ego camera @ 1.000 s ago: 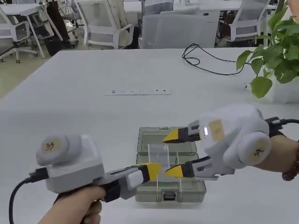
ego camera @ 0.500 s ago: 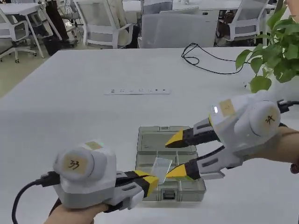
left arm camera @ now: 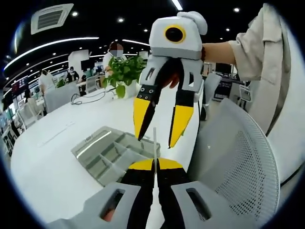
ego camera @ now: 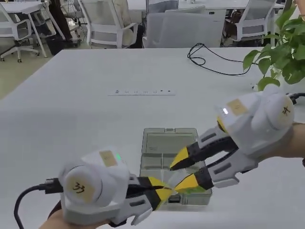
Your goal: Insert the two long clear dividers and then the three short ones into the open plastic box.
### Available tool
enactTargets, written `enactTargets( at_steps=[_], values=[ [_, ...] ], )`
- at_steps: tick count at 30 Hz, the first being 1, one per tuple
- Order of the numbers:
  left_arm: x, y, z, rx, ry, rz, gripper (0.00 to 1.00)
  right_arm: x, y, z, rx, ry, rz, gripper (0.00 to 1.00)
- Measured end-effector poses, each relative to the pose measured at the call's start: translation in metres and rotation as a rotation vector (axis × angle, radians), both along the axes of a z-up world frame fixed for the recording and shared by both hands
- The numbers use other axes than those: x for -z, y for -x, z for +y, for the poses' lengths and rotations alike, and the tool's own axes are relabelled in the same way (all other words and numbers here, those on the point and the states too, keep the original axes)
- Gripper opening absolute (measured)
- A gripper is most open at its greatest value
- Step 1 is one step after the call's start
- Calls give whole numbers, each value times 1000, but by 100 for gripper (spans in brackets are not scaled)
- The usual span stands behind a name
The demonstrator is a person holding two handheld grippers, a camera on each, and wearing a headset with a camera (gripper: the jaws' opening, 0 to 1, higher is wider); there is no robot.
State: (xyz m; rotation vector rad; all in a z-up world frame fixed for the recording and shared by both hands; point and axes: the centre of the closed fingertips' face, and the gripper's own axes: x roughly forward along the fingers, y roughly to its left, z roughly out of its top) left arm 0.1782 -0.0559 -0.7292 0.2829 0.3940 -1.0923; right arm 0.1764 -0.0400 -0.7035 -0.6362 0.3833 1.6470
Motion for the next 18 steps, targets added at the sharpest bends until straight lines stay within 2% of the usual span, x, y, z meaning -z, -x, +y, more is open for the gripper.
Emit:
enactTargets(
  at_steps=[4,10,13,16,18],
  values=[
    [-1,5,-3,45,-7,-19,0,0,5,-3,-25,7,18,17],
    [-5,12,-8,98,7,-37,0,2,14,-6,-63,18,42,9],
    [-6,14,-10,111,12,-40,0,1,18,-5,-79,11,59,9],
    [-8,15,-11,120,26,-41,0,2,20,-6,-93,16,56,5],
    [-9,15,-12,126,21,-58,0,1,20,-6,-99,14,53,3]
  ],
)
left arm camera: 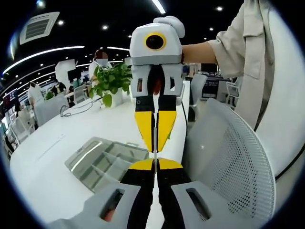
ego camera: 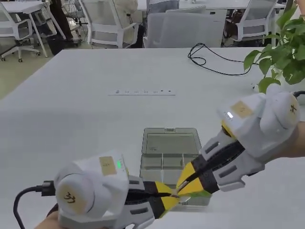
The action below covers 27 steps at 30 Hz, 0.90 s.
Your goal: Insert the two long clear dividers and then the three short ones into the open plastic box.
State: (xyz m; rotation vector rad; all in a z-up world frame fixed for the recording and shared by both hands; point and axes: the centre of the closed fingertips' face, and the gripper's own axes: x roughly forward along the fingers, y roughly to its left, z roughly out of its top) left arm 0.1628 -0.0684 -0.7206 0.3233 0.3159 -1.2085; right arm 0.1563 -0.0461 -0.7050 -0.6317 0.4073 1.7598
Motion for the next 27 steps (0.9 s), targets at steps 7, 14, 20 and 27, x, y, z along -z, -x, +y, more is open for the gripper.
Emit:
enactTargets(
  at_steps=[7,14,20,27],
  values=[
    [-3,2,-2,6,15,-7,0,-1,0,0,-10,2,-9,2],
    [-1,-5,1,-42,27,-4,6,0,-8,0,7,36,-42,2],
    [1,-8,5,-88,47,0,22,1,-18,-3,37,75,-69,2],
    [1,-15,15,-162,95,18,32,11,-39,-14,114,187,-97,2]
  ],
)
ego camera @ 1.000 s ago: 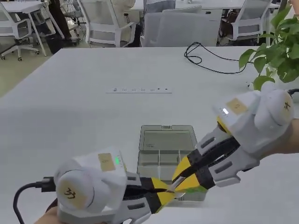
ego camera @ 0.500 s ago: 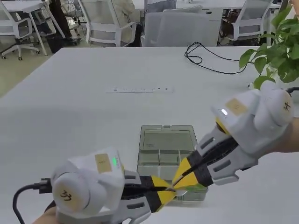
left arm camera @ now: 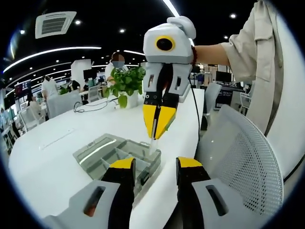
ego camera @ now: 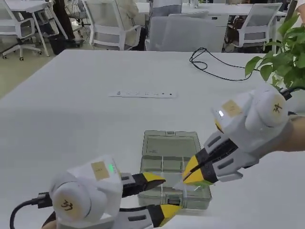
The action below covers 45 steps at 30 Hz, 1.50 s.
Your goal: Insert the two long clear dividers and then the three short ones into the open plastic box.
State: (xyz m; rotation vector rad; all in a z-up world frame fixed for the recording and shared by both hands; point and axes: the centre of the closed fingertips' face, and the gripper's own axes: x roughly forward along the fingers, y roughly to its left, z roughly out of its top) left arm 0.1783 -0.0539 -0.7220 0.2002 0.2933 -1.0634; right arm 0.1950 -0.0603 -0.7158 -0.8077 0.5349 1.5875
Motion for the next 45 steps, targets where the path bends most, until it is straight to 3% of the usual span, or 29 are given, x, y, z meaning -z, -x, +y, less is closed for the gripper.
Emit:
enactTargets(
  at_steps=[5,7,12,16,24,34,45],
  values=[
    [-1,-7,7,-53,40,21,36,5,-13,-8,63,75,-17,2],
    [0,-11,11,-84,60,43,39,9,-18,-11,73,107,-31,2],
    [0,-16,16,-109,67,47,47,18,-31,-15,104,157,-41,2],
    [3,-19,19,-131,77,82,54,23,-42,-16,126,185,-49,2],
    [4,-22,23,-158,78,88,65,40,-58,-24,169,261,-39,2],
    [6,-24,23,-160,70,93,76,54,-72,-27,201,306,-34,2],
    [6,-27,24,-164,70,94,75,62,-74,-29,202,320,-7,2]
  ],
)
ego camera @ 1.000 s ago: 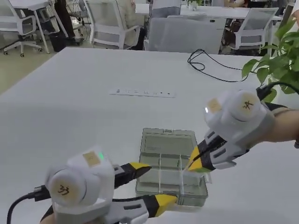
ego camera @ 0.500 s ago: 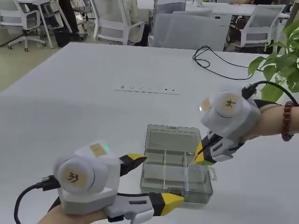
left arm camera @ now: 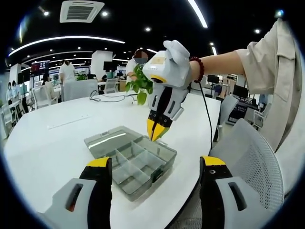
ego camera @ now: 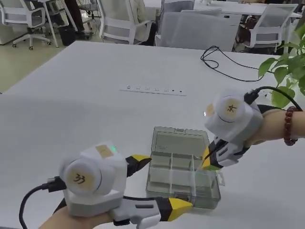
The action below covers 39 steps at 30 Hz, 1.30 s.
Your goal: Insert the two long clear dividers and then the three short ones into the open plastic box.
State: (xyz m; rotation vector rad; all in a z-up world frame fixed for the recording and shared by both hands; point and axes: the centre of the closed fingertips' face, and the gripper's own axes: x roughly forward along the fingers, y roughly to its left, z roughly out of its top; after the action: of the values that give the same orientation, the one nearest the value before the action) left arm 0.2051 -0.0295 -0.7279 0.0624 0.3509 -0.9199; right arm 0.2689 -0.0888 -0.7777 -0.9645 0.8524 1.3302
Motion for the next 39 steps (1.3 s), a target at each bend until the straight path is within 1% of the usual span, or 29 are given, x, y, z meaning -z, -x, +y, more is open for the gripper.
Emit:
enactTargets(
  at_steps=[3,7,10,15,21,22,24,30,34,39],
  values=[
    [0,-1,1,-2,0,0,75,2,0,2,-3,1,4,2],
    [1,0,2,-2,-1,4,74,5,0,2,-10,20,1,2],
    [1,0,2,1,0,5,74,7,-1,3,-10,34,11,2],
    [0,0,1,8,-4,4,73,11,-2,5,-12,84,55,2],
    [-4,0,0,6,0,-5,73,22,-1,6,-37,132,67,2],
    [-4,0,1,5,-1,-6,73,23,-1,6,-30,137,70,2],
    [-4,0,1,3,-1,-6,73,25,-1,5,-36,140,71,2],
    [-3,1,2,1,-4,-3,73,28,-1,4,-16,130,83,2],
    [-2,2,1,4,-8,-2,73,32,-1,4,4,120,93,2],
    [-3,1,1,3,-9,-4,73,38,-1,4,8,118,98,2]
  ],
)
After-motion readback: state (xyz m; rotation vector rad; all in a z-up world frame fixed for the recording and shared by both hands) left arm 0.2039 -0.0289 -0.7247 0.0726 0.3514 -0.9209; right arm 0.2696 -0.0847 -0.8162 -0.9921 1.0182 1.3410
